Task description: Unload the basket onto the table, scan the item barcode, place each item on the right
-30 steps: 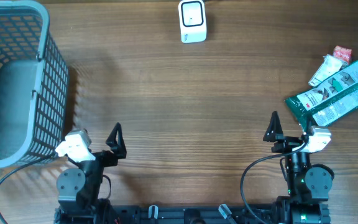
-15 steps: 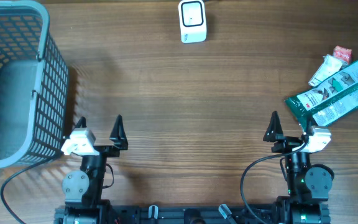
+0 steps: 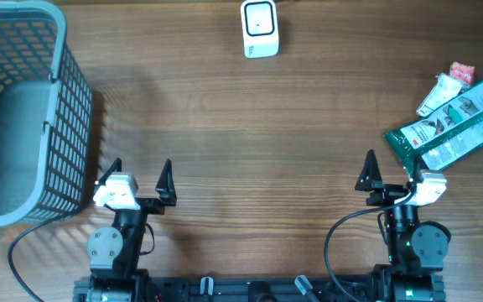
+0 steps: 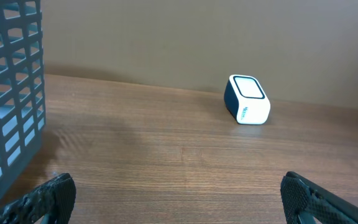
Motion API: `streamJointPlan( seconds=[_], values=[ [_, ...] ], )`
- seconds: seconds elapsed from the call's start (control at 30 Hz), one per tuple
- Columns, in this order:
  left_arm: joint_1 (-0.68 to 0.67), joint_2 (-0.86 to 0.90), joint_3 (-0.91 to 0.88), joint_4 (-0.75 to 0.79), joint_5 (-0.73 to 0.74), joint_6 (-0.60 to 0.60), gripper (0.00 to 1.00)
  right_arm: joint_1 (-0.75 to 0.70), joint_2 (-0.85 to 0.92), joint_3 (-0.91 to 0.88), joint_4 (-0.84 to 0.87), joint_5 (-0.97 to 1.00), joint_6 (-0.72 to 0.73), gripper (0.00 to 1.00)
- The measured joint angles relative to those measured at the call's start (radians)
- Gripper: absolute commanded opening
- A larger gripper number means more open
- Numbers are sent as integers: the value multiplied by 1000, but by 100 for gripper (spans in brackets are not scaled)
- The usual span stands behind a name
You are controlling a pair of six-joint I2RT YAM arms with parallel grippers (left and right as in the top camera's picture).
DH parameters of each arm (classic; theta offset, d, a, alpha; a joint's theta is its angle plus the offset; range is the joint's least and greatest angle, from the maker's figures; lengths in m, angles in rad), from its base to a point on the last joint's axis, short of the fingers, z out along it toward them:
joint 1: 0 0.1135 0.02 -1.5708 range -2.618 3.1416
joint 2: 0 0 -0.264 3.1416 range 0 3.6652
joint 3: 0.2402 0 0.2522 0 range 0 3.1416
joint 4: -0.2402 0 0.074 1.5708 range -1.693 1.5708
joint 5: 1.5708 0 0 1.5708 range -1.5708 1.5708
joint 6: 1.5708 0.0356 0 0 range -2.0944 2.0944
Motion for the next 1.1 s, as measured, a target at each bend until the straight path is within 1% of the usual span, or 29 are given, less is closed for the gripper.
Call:
streamJointPlan(
  seconds=[0.3, 0.43, 0.6, 1.1],
  values=[
    [0, 0, 0, 0, 1, 3, 100, 0, 0, 0, 0, 0, 0, 100],
    [0, 0, 0, 3, 26, 49, 100, 0, 0, 0, 0, 0, 0, 100],
    [0, 0, 0, 4, 39, 71, 100, 0, 0, 0, 0, 0, 0, 100],
    [0, 0, 0, 4, 39, 75, 100, 0, 0, 0, 0, 0, 0, 100]
  ],
)
